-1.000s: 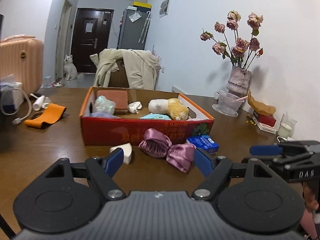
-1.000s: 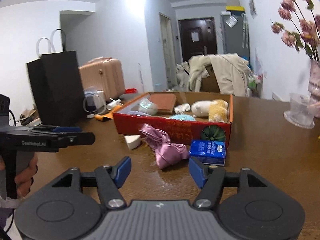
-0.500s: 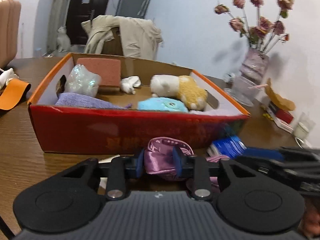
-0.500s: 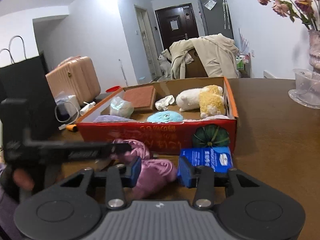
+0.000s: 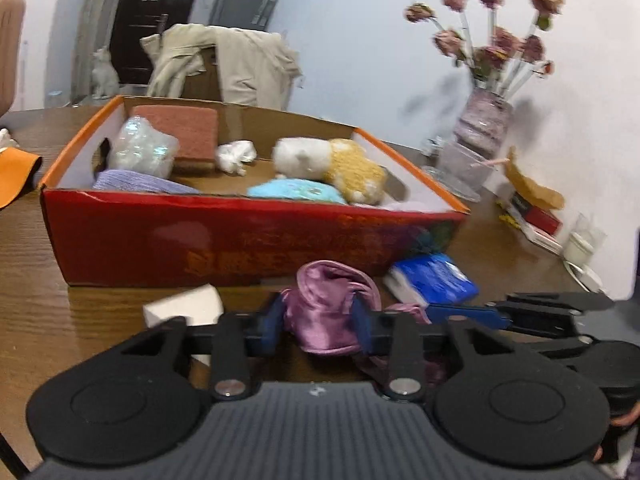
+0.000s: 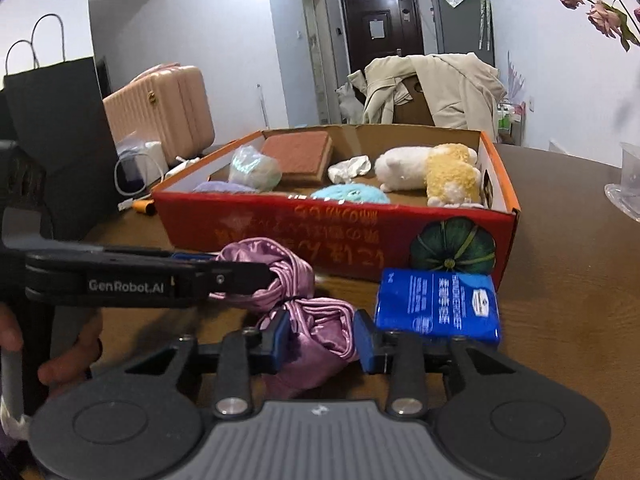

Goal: Organize soft objects
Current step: 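Lift the pink bow into the box and open both grippers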

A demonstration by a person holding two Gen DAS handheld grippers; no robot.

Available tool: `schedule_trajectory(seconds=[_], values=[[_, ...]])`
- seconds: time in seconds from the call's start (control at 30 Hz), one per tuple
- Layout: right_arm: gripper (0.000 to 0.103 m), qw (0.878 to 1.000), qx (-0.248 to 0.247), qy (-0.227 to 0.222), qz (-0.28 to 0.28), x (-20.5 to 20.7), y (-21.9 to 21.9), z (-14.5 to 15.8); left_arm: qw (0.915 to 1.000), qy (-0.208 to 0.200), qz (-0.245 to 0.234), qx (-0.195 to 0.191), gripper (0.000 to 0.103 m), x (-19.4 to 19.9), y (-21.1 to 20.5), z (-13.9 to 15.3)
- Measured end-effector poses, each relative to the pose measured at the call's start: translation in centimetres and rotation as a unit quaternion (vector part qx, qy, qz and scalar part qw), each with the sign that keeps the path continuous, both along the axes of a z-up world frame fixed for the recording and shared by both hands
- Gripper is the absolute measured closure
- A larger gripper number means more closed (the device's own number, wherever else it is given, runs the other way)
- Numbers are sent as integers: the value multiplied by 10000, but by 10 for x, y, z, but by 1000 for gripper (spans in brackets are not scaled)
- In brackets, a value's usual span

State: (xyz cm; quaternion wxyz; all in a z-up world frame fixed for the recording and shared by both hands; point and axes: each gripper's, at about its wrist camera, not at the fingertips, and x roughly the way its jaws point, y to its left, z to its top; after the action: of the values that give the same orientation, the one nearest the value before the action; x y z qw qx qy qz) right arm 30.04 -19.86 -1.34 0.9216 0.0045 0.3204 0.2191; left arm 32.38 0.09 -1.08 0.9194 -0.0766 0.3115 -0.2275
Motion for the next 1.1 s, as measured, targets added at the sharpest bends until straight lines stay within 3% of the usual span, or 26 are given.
schedule_trajectory(seconds=[0.1, 0.33, 0.53, 0.63, 0.77, 0.9, 1.03, 1.1], values=[[75, 9999, 12, 92, 72, -13, -6, 0, 10000, -56, -19, 46, 85, -28, -7, 0], [89, 9995, 149, 126, 263, -51, -17, 1, 9995, 120, 83, -275, 88, -82, -3, -4], [97, 9989, 328, -128, 321, -58, -18, 25, 9988, -242, 110, -419, 90, -92, -1, 25], [97, 9967, 327, -593, 441, -41, -15, 60, 9963, -558, 209, -626, 89, -72, 8, 56], [96, 9918, -71, -1078, 688, 23, 6, 101, 9937, -873, 371, -590, 89, -10, 21, 90], [96, 9921, -451, -805, 845, 113, 40, 102, 9961, -520, 647, -306, 89, 69, 32, 83], [98, 9940, -624, -74, 899, 194, 73, 67, 9922, 350, 1172, 220, 82, 139, 39, 42], [99, 9929, -796, 182, 861, 218, 87, 51, 9896, 495, 1241, 535, 81, 151, 37, 28]])
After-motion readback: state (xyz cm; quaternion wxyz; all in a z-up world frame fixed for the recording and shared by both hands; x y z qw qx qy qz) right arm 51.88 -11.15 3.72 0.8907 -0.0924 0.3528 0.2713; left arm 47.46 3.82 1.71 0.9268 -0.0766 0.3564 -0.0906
